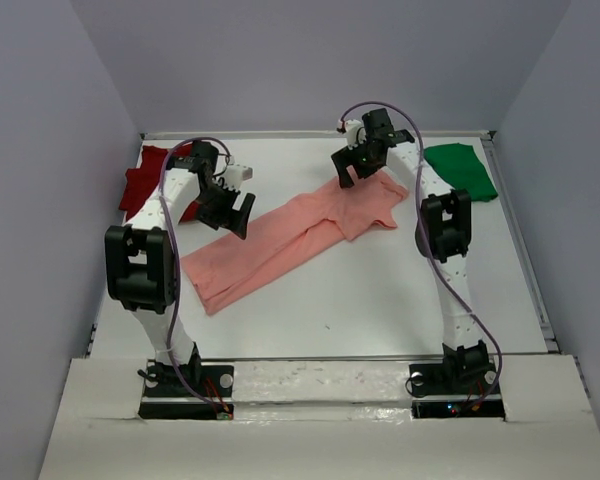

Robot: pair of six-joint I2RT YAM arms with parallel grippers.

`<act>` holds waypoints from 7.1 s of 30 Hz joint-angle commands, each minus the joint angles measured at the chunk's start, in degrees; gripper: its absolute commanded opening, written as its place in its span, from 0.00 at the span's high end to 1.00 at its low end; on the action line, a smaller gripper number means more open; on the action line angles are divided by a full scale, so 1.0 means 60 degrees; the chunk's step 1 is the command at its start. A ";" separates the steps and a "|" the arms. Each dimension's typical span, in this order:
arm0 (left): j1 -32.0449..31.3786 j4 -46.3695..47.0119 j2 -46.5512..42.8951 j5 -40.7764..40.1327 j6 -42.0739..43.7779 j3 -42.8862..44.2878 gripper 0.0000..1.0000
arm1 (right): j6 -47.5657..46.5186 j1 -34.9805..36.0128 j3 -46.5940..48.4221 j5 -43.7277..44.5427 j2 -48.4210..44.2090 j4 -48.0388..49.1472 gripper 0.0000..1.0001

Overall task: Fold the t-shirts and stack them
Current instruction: Rotate the tshirt 90 degrees

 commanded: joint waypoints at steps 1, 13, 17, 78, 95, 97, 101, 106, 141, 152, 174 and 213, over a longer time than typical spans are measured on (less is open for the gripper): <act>-0.0009 -0.0259 -0.0796 0.0334 -0.0013 0.0337 0.01 | -0.0320 -0.0163 -0.1216 0.1500 -0.1926 0.0671 0.00; -0.0009 -0.0024 -0.1237 0.0496 0.0147 0.0249 0.01 | -0.0615 -0.0543 -0.4355 0.2777 -0.4228 0.0935 0.00; 0.0021 0.0458 -0.1310 0.0686 0.0411 -0.0204 0.01 | -0.0454 -0.0632 -0.4839 0.2719 -0.4009 0.0936 0.00; 0.0299 0.0313 -0.0592 0.1096 0.0646 -0.1669 0.01 | -0.0584 -0.0632 -0.3431 0.1063 -0.6491 0.2049 0.00; -0.0301 0.0692 0.0214 0.1375 0.1027 -0.2475 0.01 | -0.1303 -0.1042 -0.6333 0.2089 -1.0877 0.1214 0.00; -0.0389 0.1073 0.0170 0.1112 0.0851 -0.2549 0.01 | -0.1274 -0.1261 -0.6611 0.1884 -1.1229 0.1199 0.00; -0.0652 0.1717 -0.0006 0.0278 0.0471 -0.2753 0.01 | -0.1318 -0.1349 -0.7007 0.1869 -1.1596 0.1199 0.00; -0.1457 0.1807 0.0462 -0.0118 0.0294 -0.3017 0.01 | -0.1303 -0.1438 -0.7359 0.1796 -1.1860 0.1213 0.00; -0.9369 -0.0726 0.4605 0.3279 0.1349 0.2762 0.01 | -0.1098 -0.2214 -0.8063 0.1268 -1.2021 0.1111 0.00; -0.8345 -0.2456 0.3923 0.3425 0.1540 0.4850 0.01 | -0.1216 -0.2214 -0.8048 0.1195 -1.1773 0.0774 0.00; -0.2575 0.0472 0.0654 0.0336 -0.0394 0.2171 0.01 | -0.0819 -0.1659 -0.5209 -0.1515 -0.5319 -0.1378 0.00; -0.1942 0.1236 0.0550 -0.0002 -0.0497 0.1333 0.01 | -0.1698 0.0657 0.0402 -0.0183 -0.0071 -0.0513 0.00</act>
